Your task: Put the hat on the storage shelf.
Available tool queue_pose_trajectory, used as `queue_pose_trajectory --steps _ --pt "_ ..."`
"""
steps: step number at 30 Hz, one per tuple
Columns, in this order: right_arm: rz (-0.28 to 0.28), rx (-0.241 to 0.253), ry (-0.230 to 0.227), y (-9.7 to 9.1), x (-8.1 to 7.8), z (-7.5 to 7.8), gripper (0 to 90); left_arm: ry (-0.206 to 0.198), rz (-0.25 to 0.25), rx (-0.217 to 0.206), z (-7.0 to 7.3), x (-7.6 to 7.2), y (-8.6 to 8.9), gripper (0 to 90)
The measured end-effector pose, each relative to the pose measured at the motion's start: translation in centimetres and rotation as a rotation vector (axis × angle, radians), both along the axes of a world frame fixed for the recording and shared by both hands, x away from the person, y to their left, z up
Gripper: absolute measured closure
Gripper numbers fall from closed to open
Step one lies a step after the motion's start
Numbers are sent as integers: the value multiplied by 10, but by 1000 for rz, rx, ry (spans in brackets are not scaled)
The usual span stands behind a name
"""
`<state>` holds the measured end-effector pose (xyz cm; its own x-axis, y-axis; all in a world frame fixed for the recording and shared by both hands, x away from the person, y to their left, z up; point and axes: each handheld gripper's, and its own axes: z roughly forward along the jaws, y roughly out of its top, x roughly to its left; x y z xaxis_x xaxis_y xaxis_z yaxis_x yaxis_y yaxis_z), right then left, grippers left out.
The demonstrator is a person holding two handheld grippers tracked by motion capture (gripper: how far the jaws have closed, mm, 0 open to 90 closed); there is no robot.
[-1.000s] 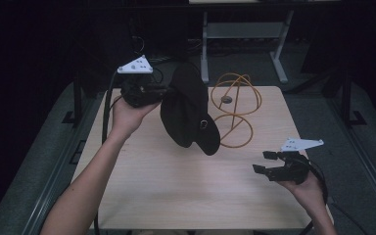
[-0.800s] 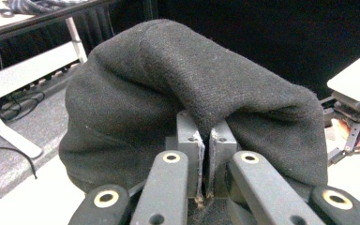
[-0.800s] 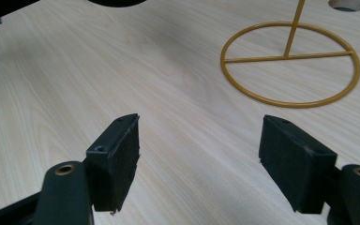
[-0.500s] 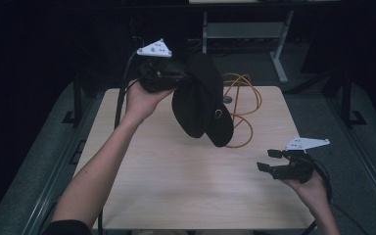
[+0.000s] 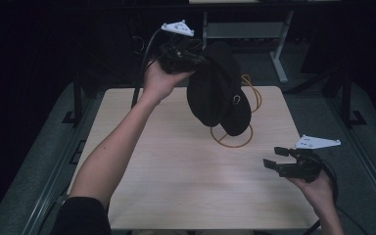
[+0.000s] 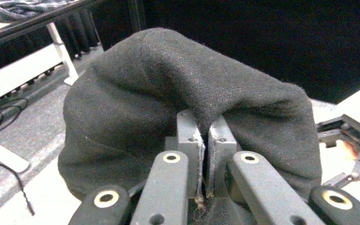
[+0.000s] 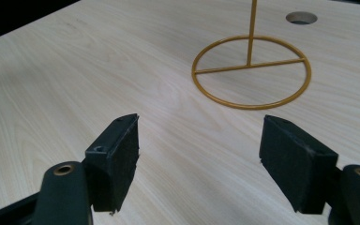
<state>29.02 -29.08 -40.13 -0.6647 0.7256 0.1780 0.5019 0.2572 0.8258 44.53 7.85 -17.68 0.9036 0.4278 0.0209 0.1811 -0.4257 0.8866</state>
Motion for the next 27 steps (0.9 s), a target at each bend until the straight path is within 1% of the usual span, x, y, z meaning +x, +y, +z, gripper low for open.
queue_pose_trajectory --steps 1,3,4,6,9,11,12,14,15,17,19,20,22,23,27 --pt "-3 2 -1 -1 0 0 284 0 -4 10 4 4 -7 869" --pt "-6 7 -1 -2 0 0 284 -3 -7 16 7 7 -14 869" --pt "-7 8 1 -3 1 0 284 -3 -7 16 7 7 -14 868" --pt "-11 6 2 -3 1 -2 284 3 -14 18 10 13 -24 869" --pt "-16 6 9 -4 2 -4 284 6 -15 26 10 16 -31 868" --pt "-21 4 9 -5 2 -6 284 13 -18 26 9 20 -36 868" --pt "-23 3 9 -5 2 -6 284 26 -18 18 8 24 -40 868" --pt "-25 2 10 -5 2 -7 284 29 -17 19 7 26 -43 868" --pt "-26 1 9 -5 2 -7 284 38 -17 21 6 30 -47 868" --pt "-29 2 9 -5 2 -7 284 40 -17 18 5 32 -50 868" --pt "-30 2 6 -6 2 -7 284 51 -21 22 4 35 -54 868" --pt "-35 8 6 -7 1 -7 284 68 -27 21 1 39 -60 866" --pt "-38 9 3 -8 1 -8 285 70 -30 29 0 42 -63 866" --pt "-41 10 3 -9 1 -9 286 81 -29 49 -1 46 -71 866" --pt "-41 10 1 -10 1 -9 296 104 -36 65 -7 52 -87 867"
